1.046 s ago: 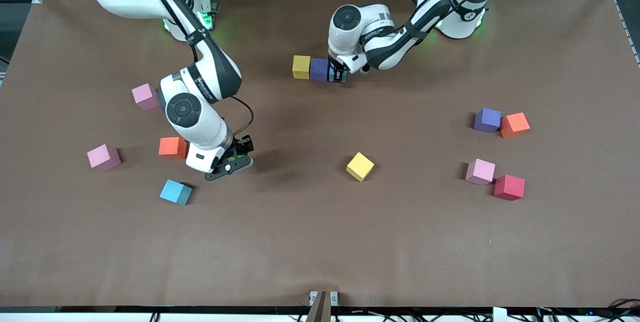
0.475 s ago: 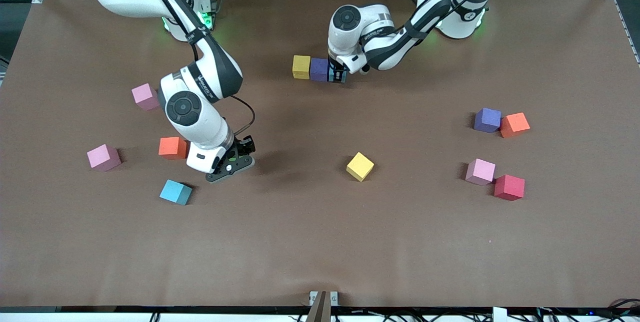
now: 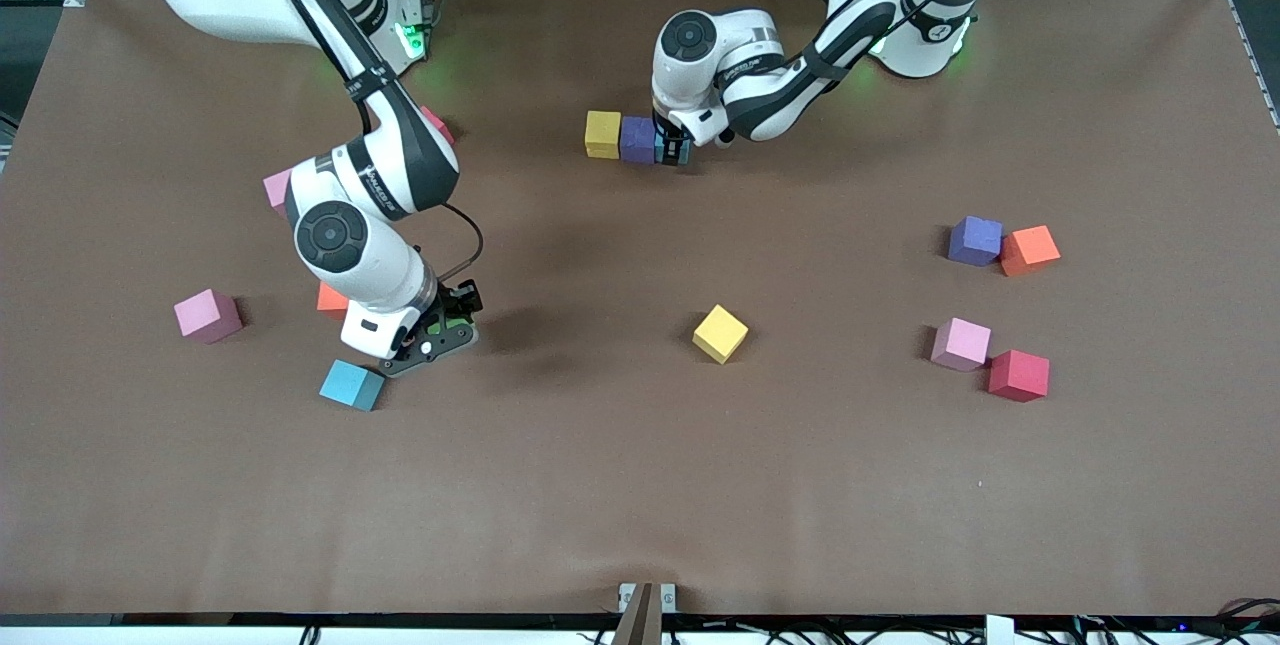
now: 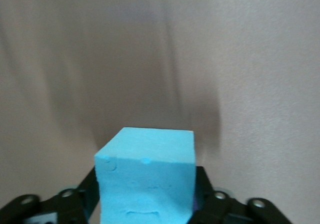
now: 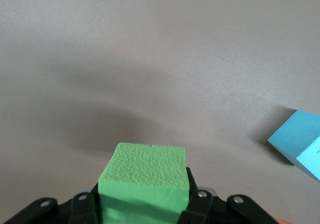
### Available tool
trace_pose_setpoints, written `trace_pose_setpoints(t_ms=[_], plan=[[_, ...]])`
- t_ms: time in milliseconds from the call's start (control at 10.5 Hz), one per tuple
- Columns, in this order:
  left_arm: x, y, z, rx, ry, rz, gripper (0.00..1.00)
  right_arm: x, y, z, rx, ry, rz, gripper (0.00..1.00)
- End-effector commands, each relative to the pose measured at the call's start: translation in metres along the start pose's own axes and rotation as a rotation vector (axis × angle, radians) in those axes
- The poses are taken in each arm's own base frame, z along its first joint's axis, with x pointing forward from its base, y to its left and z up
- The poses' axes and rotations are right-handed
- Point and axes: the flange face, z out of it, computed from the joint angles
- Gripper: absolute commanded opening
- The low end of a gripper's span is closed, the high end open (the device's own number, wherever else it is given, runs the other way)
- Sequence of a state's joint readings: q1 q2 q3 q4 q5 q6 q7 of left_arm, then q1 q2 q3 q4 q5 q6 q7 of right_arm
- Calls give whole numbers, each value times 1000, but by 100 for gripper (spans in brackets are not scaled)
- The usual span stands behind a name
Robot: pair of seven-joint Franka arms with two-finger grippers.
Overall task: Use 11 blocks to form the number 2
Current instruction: 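Lower the cyan cube beside the purple cube with the left gripper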
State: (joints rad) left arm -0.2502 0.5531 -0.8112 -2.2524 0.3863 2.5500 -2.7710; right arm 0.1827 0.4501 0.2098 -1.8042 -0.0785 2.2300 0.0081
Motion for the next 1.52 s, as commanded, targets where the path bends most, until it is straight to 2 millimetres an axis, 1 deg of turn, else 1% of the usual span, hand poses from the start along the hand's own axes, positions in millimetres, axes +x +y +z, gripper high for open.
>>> trace_pose_setpoints(t_ms=[0,190,380,571,761,856,951,1141,1331,1426], plan=[[-5,-4,3,-38,31,-120,100,-1,-14,-13,-3,-1,-31,0],[0,-1,1,-67,74,-87,100,-2,-36,-12,-4,-15,-55,0],[3,8,-9,-88,67,-88,100,-2,-48,-14,-2,-15,-46,0],[2,10,-14,-100,63,-84,100,-2,-61,-15,-1,-14,-37,0],[-1,15,-25,-121,52,-77,100,-4,-89,-14,-2,-16,13,0],[-3,15,-26,-124,50,-74,100,-6,-110,-13,-3,-16,37,0],[-3,15,-27,-124,49,-73,100,-8,-123,-12,-4,-18,59,0],[-5,13,-28,-125,47,-68,100,-9,-129,-12,-4,-19,67,0],[-9,9,-38,-147,41,-58,100,-9,-125,-11,-6,-20,70,0],[-9,9,-46,-167,49,-55,100,-8,-120,-11,-6,-20,68,0]])
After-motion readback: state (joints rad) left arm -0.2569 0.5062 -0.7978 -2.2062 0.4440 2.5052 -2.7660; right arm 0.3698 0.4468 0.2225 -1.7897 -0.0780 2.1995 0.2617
